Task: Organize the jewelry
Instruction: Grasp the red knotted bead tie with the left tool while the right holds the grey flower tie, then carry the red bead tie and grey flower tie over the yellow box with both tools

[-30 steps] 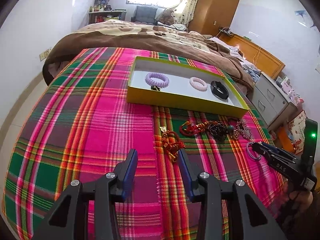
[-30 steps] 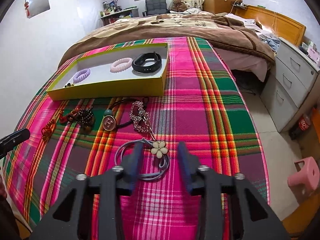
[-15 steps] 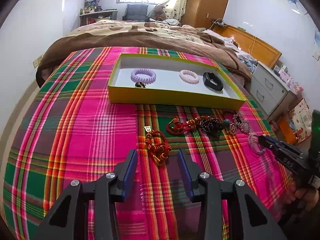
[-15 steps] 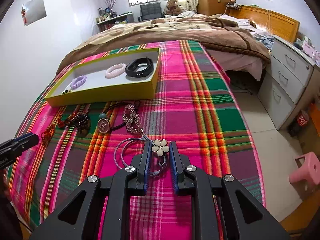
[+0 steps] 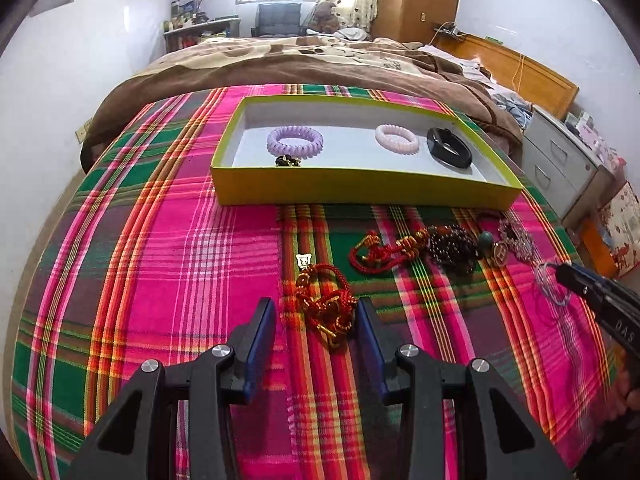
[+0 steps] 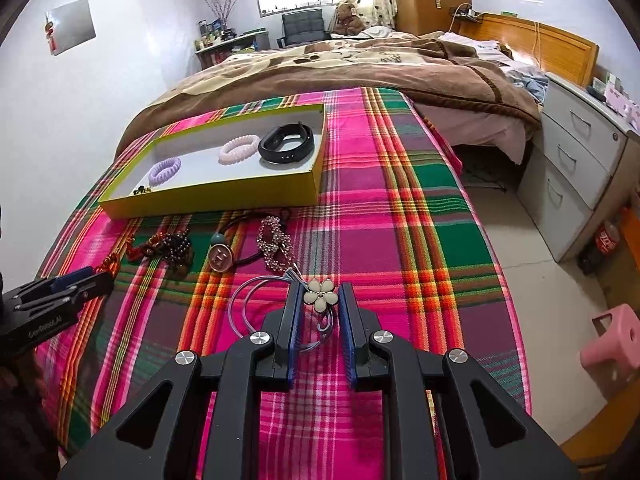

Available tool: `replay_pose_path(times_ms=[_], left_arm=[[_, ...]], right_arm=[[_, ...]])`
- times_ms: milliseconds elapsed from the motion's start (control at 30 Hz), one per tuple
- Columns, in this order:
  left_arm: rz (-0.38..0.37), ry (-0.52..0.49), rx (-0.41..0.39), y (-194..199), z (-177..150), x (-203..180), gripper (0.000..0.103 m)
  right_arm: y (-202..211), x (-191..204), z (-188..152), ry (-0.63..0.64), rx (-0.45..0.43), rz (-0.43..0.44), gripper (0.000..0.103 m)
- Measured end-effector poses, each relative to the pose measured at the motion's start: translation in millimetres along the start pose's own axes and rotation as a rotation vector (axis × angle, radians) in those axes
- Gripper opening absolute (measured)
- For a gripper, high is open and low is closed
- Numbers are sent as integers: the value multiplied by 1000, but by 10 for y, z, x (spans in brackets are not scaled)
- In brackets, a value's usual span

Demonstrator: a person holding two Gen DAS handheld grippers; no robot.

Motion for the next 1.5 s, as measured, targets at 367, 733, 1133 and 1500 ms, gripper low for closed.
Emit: replay_pose_path(times_ms=[367,733,1133,1500], left_arm=[[24,-9,-14,4,0,44,18],[14,0,-31,44,-8,94,12],[11,-11,-72,216,15,71,12],[2,-21,-119,428,152,49,12]], right_arm=[[1,62,-4,10,3,6,18],[27,88,-3,9,0,7,18],[107,132,23,16,-19,12,18],[223,201,138,24,-56,23,18]])
Point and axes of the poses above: each gripper's, at about its wrist camera, not at the fingertips, and y roughly against the way its jaws point, x to its left, z to its top, the point moved 4 cm from there along -y, roughly the way its jaws point, and after that the axes turned 4 degrees about -z, right-handed, at the moved point
